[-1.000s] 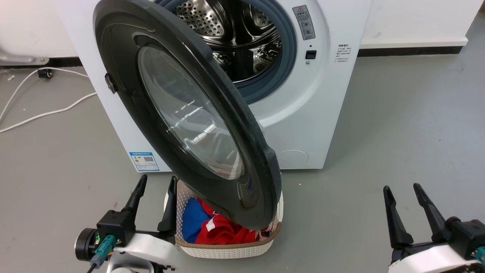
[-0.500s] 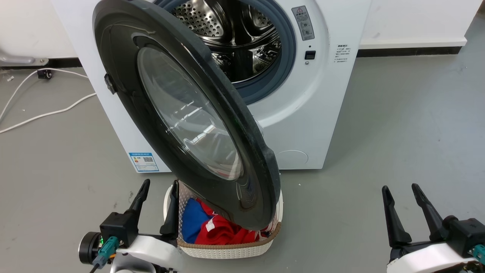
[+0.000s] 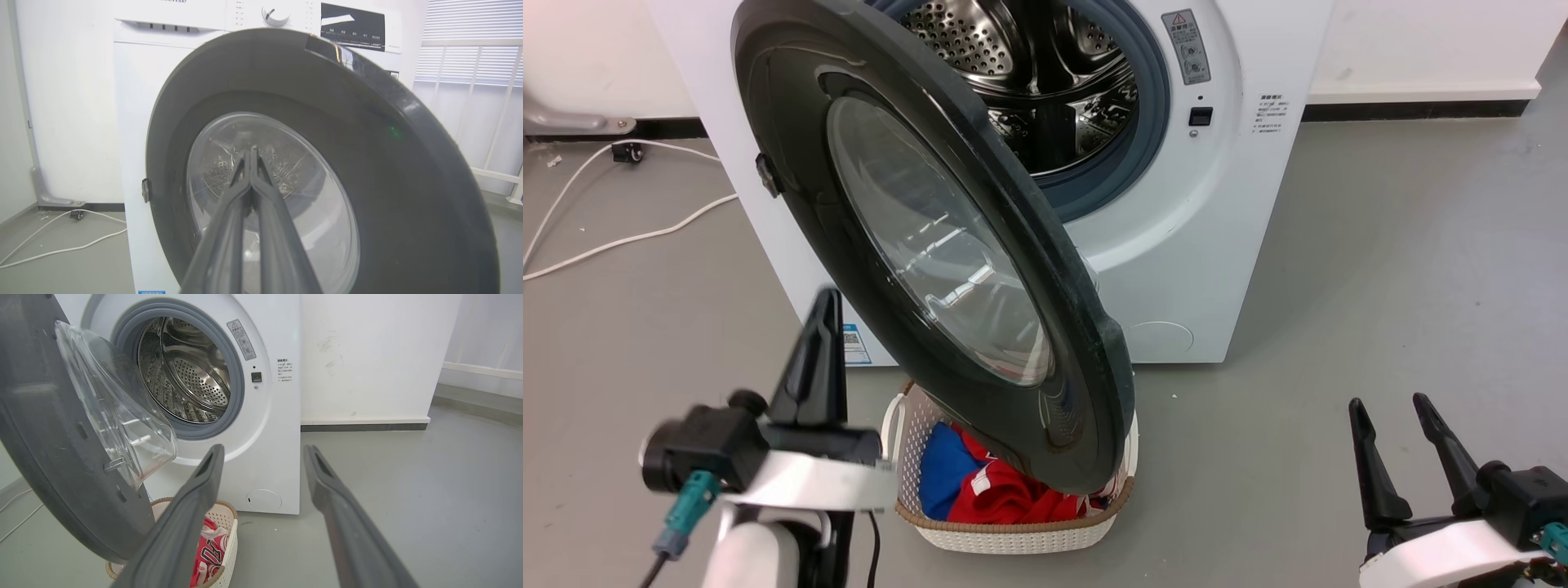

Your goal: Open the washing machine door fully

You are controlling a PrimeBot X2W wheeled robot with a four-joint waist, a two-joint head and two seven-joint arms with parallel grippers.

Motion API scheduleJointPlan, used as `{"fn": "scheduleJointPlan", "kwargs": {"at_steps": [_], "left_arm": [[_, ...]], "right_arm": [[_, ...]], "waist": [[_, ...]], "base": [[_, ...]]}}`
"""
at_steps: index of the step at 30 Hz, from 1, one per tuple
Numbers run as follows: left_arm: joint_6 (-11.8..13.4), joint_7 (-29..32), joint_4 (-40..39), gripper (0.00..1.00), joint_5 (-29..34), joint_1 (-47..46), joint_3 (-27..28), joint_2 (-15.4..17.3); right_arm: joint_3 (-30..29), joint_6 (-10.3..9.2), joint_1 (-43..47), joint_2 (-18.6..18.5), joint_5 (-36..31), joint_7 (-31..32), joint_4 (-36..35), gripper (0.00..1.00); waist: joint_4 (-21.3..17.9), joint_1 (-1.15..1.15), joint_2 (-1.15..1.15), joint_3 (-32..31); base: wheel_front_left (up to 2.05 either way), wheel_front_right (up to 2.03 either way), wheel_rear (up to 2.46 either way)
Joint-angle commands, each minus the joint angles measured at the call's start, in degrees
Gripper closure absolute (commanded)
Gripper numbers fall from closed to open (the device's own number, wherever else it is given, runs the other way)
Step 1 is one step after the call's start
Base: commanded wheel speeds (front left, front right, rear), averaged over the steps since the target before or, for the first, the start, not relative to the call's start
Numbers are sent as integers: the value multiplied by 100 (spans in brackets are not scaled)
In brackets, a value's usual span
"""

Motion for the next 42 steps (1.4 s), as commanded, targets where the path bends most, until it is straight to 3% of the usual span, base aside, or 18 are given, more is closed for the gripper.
{"fn": "scheduleJointPlan", "kwargs": {"at_steps": [1, 11, 18, 26, 33, 37, 42], "left_arm": [[9, -15, -123, 100, 24, -113, 19, -6], [149, -14, -1765, 100, 60, -940, -333, -50], [254, -13, -2235, 100, -200, -1477, -1404, -51], [140, 257, -1721, 100, -848, -1819, -3185, -50], [67, 866, -760, 100, -1476, -1600, -4371, -48], [36, 1239, -45, 100, -1760, -1399, -4783, -44], [90, 1422, 868, 100, -1921, -1295, -4859, -38]], "right_arm": [[-11, -1, -76, -27, -14, -20, 15, 0], [-43, -1, -106, -17, -3, -18, 78, 0], [-51, -1, -112, -21, 7, -18, 125, 0], [-89, -1, -66, 15, 20, 28, 143, 0], [-71, -1, -122, 40, 45, 9, 146, 0], [-68, -1, -131, 71, 72, -24, 189, 0], [-39, -1, -153, 103, 84, -50, 252, 0]], "waist": [[6, 0, 0, 4], [35, 0, 0, 12], [4, 0, 0, 3], [-27, 0, 0, -4], [-77, 0, 0, 87], [-105, 0, 0, 129], [-150, 0, 0, 152]], "base": [[0, 0, 0], [0, 0, 0], [0, 0, 0], [0, 0, 0], [0, 0, 0], [0, 0, 0], [0, 0, 0]]}}
